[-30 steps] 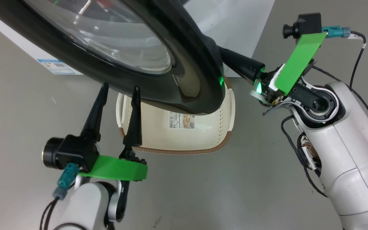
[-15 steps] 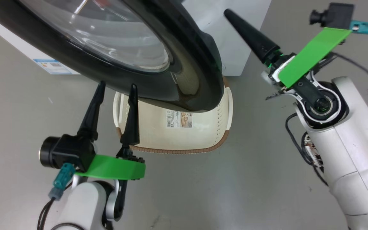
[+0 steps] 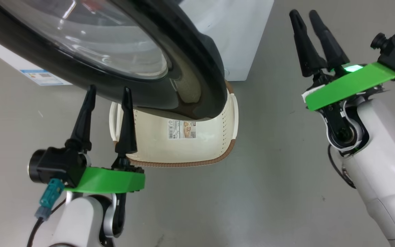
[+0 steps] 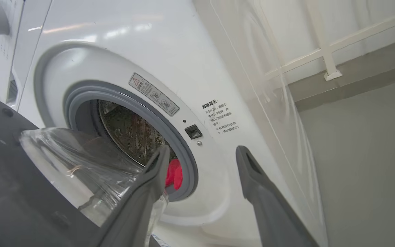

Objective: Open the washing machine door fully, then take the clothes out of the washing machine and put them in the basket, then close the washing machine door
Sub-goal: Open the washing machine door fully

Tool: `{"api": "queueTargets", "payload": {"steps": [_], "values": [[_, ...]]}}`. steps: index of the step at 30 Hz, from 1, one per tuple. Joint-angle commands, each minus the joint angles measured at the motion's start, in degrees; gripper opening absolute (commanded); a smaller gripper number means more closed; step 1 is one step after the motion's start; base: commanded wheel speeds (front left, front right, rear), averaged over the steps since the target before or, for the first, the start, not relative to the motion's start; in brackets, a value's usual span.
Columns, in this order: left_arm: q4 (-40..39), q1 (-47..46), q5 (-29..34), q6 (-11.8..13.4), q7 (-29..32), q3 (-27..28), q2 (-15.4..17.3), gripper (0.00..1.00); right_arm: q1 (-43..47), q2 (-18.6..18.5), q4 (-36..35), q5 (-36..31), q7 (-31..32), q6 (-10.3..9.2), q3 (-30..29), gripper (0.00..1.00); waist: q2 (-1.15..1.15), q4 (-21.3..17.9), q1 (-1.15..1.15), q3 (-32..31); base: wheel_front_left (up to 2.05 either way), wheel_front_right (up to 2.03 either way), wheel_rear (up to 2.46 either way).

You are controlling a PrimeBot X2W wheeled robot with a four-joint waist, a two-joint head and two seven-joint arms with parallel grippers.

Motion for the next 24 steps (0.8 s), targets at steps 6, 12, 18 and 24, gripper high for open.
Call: {"api": "queueTargets", "payload": {"steps": [6, 12, 18, 24], "values": [[-2.3, 1.0, 0.2, -0.2, -0.3, 2.4, 1.0, 1.00, 3.0, 2.2, 2.0, -21.1, -3.2, 0.29, -6.5, 1.00, 0.00, -1.2, 0.00, 0.0, 0.00, 0.00, 0.00], [-2.7, 1.1, 0.7, -0.2, -0.3, 3.0, 1.0, 1.00, 9.3, 7.6, -5.6, -39.7, -3.3, 0.29, -16.8, 1.00, 0.00, -1.6, 0.00, 0.0, 0.00, 0.00, 0.00], [-3.9, 1.5, 2.0, -0.3, -0.3, 3.1, 1.0, 1.00, 14.6, 8.9, -12.1, -48.1, -3.3, 0.29, -19.3, 1.00, 0.00, -1.8, 0.00, 0.0, 0.00, 0.00, 0.00], [-4.4, 2.0, 2.6, -0.6, -0.3, 3.1, 1.0, 1.00, 19.1, 8.9, -16.4, -48.6, -3.3, 0.29, -19.7, 1.00, 0.00, -1.8, 0.00, -0.1, 0.00, 0.00, 0.00]]}}
